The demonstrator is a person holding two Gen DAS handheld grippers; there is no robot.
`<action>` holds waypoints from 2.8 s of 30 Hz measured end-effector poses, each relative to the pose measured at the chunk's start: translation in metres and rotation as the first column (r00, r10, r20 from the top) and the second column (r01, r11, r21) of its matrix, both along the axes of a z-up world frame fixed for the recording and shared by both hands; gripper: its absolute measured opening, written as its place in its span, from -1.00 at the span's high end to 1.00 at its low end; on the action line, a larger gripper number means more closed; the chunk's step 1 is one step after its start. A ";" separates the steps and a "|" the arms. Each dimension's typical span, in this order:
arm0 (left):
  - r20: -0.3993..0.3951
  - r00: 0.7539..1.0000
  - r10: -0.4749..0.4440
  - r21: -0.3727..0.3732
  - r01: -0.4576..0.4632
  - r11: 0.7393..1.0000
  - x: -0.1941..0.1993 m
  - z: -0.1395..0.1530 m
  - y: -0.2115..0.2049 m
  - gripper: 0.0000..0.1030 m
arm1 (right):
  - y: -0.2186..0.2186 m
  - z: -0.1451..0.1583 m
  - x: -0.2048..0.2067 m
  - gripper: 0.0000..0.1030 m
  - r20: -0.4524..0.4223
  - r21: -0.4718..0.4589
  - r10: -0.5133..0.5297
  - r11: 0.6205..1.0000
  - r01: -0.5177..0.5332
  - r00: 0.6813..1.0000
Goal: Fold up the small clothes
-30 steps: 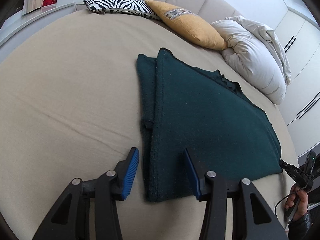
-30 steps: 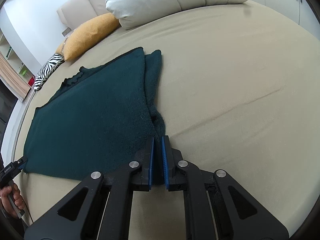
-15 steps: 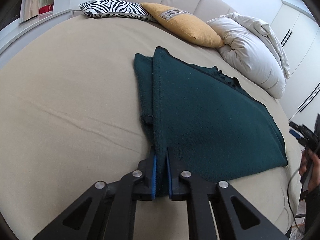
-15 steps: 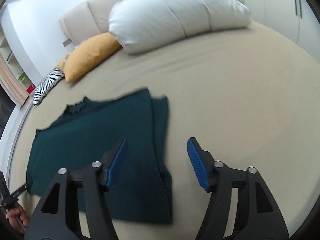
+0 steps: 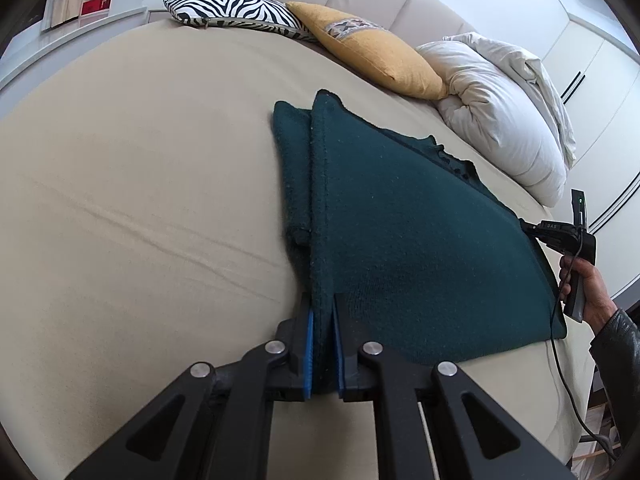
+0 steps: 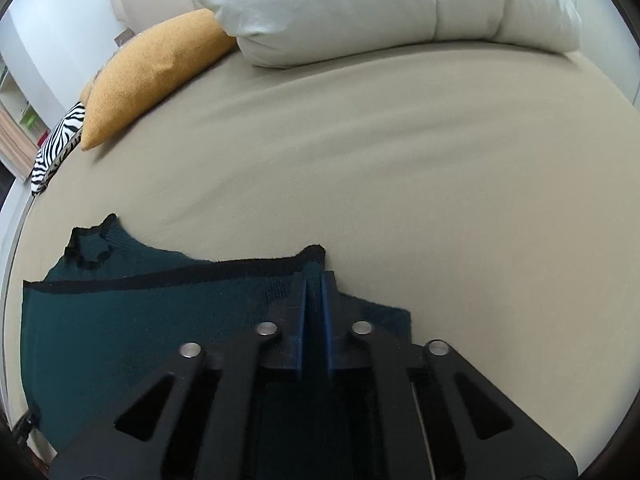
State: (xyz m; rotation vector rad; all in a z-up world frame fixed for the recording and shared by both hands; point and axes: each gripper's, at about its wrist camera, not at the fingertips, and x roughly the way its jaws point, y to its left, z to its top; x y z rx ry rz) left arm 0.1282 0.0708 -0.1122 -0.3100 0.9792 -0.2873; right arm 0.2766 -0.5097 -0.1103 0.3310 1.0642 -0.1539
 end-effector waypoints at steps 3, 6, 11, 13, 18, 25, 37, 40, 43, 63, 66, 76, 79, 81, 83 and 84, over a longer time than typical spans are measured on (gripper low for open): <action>0.012 1.000 0.013 0.003 -0.013 1.000 -0.002 0.002 -0.001 0.82 | 0.005 0.008 0.004 0.91 0.020 -0.079 0.027 0.997 -0.026 0.999; 0.018 1.000 0.018 0.018 -0.018 1.000 -0.002 0.000 -0.003 0.81 | 0.000 0.016 0.008 0.91 0.064 -0.074 0.002 0.997 0.002 0.998; 0.009 1.000 0.020 0.020 -0.021 1.000 0.000 -0.004 -0.002 0.71 | -0.004 -0.008 0.012 0.87 0.031 -0.050 -0.016 0.999 0.017 0.999; 0.009 1.000 0.018 0.024 -0.018 1.000 -0.002 0.001 -0.001 0.62 | -0.007 -0.005 0.012 0.72 0.054 -0.032 -0.035 0.999 0.036 0.998; 0.097 0.994 0.050 0.081 -0.058 0.995 -0.009 0.033 0.000 0.43 | -0.007 0.033 -0.018 0.55 0.141 -0.065 -0.114 0.990 0.124 0.983; 0.235 0.970 -0.061 0.142 0.027 0.989 0.059 0.055 -0.077 0.38 | 0.105 0.036 -0.026 0.54 0.220 0.306 0.134 0.931 -0.199 0.966; 0.142 0.988 -0.065 0.107 0.050 0.993 0.128 -0.005 -0.070 0.40 | -0.007 -0.052 -0.046 1.00 0.223 0.664 -0.256 0.747 0.046 0.941; 0.140 0.988 -0.059 0.119 0.042 0.992 0.124 -0.003 -0.069 0.40 | -0.054 -0.049 -0.069 0.92 0.232 0.634 -0.366 0.759 0.144 0.901; 0.137 0.989 -0.056 0.183 0.031 0.983 0.116 0.001 -0.074 0.40 | -0.077 -0.041 -0.093 0.79 0.189 0.597 -0.468 0.753 0.277 0.863; 0.166 0.983 -0.079 0.273 0.031 0.962 0.093 -0.006 -0.080 0.25 | 0.178 -0.044 -0.093 0.83 0.229 0.648 0.082 0.730 -0.215 0.970; 0.165 0.983 -0.080 0.270 0.033 0.962 0.094 -0.006 -0.080 0.25 | 0.135 -0.044 -0.107 0.83 0.241 0.633 -0.039 0.763 -0.127 0.970; 0.168 0.982 -0.082 0.284 0.031 0.958 0.094 -0.006 -0.081 0.25 | 0.066 -0.012 -0.152 0.03 0.277 0.467 -0.246 0.879 0.093 0.929; 0.161 0.984 -0.080 0.274 0.033 0.961 0.094 -0.003 -0.080 0.25 | 0.067 0.009 -0.164 0.03 0.310 0.410 -0.170 0.912 0.030 0.935; 0.146 0.987 -0.065 0.237 0.029 0.971 0.089 0.005 -0.072 0.24 | 0.086 0.015 -0.157 0.03 0.316 0.388 -0.117 0.921 -0.015 0.942; 0.142 0.989 -0.033 0.206 0.003 0.978 0.079 0.015 -0.059 0.17 | 0.109 0.026 -0.156 0.03 0.323 0.359 -0.062 0.931 -0.062 0.944; 0.149 0.989 -0.014 0.181 -0.013 0.983 0.070 0.021 -0.049 0.13 | 0.126 0.031 -0.150 0.03 0.328 0.340 -0.040 0.937 -0.079 0.944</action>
